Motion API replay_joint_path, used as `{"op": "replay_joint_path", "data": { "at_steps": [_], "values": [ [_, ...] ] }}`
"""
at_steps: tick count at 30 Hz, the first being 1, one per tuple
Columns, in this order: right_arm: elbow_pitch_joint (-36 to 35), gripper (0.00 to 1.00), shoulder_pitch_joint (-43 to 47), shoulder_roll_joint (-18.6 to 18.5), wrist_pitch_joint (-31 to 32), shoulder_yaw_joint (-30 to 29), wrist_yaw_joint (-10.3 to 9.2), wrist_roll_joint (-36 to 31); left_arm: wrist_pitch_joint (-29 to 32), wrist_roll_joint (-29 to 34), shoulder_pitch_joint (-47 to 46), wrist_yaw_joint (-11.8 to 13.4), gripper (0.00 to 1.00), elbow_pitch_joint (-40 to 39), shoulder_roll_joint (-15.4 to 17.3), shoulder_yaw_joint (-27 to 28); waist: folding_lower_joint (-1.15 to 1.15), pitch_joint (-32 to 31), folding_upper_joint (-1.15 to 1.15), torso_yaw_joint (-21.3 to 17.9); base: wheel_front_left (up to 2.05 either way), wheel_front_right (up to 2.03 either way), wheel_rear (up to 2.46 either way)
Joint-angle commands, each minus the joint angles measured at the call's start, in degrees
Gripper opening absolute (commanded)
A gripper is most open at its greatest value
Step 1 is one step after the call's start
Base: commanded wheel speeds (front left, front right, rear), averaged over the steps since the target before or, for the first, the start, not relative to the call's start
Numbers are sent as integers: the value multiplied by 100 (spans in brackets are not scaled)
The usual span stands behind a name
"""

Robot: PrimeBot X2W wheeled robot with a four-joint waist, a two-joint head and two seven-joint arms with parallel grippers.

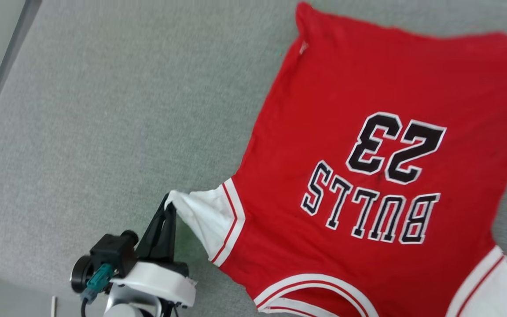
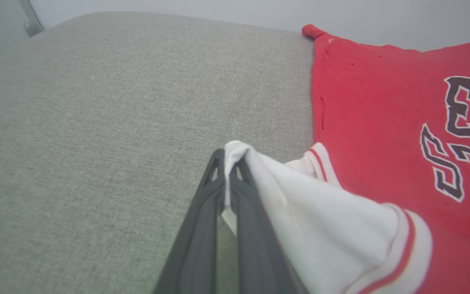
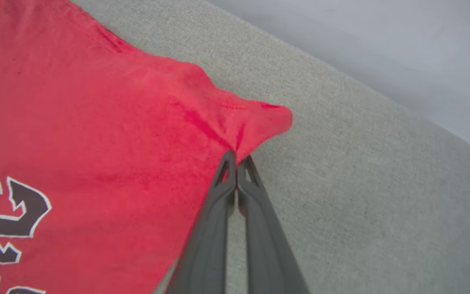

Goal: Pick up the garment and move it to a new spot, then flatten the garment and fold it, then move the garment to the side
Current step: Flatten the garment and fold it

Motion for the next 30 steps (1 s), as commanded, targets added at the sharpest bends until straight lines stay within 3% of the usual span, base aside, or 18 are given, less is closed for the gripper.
{"op": "replay_joint_path", "data": {
  "at_steps": [1, 8, 13, 21, 30],
  "values": [
    [-101, 0, 245, -76, -112, 2, -8, 153, -10, -28, 103, 20, 0, 17, 60, 52, 0, -361, 0, -248, 0, 0, 0],
    [-959, 0, 1721, -502, -676, -103, -8, 734, 27, -142, 537, 123, 0, 53, 233, 206, 0, -1022, 0, -622, 0, 0, 0],
    [-1443, 0, 3040, -678, -890, -509, -8, 923, 75, -231, 835, 190, 0, 1, 337, 293, 0, -1358, 0, -872, 0, 0, 0],
    [-1933, 0, 5086, -298, -965, -1379, -9, 941, 150, -325, 1188, 291, 0, -106, 490, 426, 0, -1706, 0, -1162, 0, 0, 0],
    [-2159, 0, 6798, 444, -650, -1949, -8, 737, 217, -369, 1338, 321, 0, -230, 572, 412, 0, -1821, 0, -1210, 0, 0, 0]
  ]
}}
